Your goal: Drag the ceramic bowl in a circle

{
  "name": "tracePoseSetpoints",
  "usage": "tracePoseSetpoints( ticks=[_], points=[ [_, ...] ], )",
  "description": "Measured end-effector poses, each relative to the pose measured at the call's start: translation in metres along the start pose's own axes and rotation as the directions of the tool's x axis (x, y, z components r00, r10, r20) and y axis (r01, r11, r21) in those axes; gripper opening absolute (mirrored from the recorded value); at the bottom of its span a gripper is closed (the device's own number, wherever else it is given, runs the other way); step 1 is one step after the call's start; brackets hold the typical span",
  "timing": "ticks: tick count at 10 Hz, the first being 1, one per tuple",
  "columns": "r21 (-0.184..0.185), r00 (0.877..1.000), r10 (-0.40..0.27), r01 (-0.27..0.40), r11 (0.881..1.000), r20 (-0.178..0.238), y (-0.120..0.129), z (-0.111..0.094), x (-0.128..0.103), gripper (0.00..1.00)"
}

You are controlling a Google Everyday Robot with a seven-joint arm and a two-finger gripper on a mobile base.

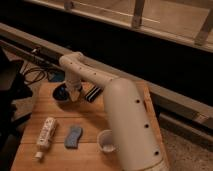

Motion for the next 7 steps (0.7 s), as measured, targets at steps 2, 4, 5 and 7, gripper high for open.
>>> tracePoseSetpoints(
  ticks=[2,4,5,7],
  points=[
    [-0.007,0.998,-0.066,0.066,0.998,0.016,-0.018,0.007,-0.027,0.00],
    [-0.052,0.990,-0.135,0.136,0.989,0.033,-0.007,0.014,-0.056,0.00],
    [-0.068,0.989,-0.141,0.143,0.987,0.033,0.005,0.014,-0.061,0.00],
    [-0.082,0.993,-0.118,0.120,0.989,0.022,0.030,0.007,-0.054,0.00]
  ],
)
